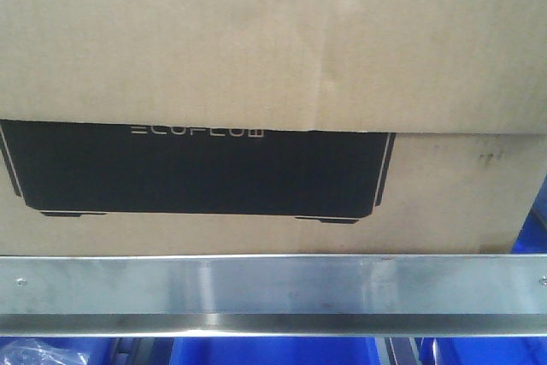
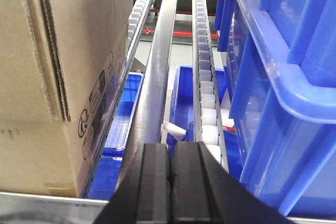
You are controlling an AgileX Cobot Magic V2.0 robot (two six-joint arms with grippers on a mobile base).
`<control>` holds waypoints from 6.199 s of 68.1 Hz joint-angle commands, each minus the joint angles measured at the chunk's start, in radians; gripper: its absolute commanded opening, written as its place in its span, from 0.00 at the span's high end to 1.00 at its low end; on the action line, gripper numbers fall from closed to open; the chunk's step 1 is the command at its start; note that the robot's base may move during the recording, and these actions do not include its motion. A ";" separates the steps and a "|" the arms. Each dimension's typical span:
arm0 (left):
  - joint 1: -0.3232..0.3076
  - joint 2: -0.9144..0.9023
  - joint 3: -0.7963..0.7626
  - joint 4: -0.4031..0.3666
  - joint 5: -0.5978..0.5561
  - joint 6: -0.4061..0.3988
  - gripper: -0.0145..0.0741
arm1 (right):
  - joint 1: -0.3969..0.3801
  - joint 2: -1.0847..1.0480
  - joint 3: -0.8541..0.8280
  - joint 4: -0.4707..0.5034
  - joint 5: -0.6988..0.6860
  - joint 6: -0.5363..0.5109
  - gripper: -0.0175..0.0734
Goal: Grab box from left shelf to table start
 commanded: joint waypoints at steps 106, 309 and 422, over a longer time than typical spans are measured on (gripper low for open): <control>-0.137 0.473 -0.854 -0.050 0.494 0.124 0.48 | 0.001 -0.010 0.002 -0.011 -0.087 -0.003 0.75; -0.155 1.292 -1.415 0.069 0.978 -0.028 0.94 | 0.086 1.416 -1.415 0.129 0.834 -0.026 0.74; -0.158 0.097 -0.981 -0.172 0.823 -0.026 0.95 | 0.092 0.329 -0.963 0.390 0.707 -0.006 0.74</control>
